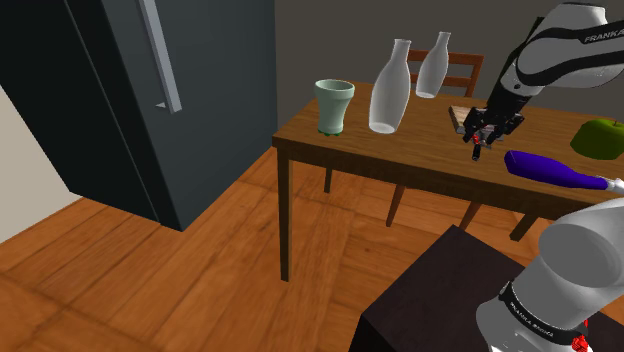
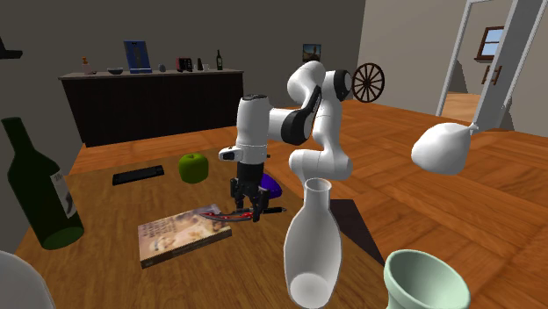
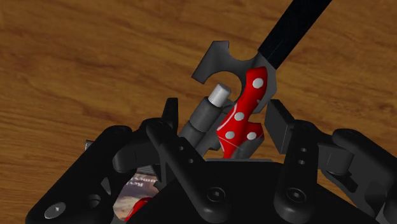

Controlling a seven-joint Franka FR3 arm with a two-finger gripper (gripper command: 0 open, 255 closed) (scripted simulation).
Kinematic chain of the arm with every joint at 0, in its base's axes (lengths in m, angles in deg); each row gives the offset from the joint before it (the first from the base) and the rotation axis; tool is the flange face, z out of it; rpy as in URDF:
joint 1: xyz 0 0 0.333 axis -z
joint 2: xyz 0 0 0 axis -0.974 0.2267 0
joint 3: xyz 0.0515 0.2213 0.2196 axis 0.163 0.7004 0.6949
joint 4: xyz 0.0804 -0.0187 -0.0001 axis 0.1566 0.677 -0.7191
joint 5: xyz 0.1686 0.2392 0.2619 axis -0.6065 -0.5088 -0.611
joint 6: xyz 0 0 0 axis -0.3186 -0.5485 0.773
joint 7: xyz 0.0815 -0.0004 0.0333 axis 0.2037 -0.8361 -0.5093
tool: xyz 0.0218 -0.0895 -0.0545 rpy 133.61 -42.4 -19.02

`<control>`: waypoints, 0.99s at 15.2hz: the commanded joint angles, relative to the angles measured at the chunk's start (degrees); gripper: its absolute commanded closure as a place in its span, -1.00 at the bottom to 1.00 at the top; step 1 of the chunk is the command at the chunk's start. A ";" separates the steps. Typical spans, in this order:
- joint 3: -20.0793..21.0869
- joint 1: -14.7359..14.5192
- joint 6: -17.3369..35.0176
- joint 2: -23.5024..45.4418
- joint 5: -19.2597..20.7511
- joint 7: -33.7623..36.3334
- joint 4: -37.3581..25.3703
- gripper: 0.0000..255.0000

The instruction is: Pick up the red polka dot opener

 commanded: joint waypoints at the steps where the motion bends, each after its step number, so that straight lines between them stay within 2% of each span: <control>1: -0.02 0.01 0.01 0.05 0.03 -0.01 0.04 1.00; 3: -0.02 0.02 0.04 0.04 0.03 -0.01 0.08 1.00; 15: 1.86 -0.60 -9.69 -1.49 -1.38 0.14 -8.15 1.00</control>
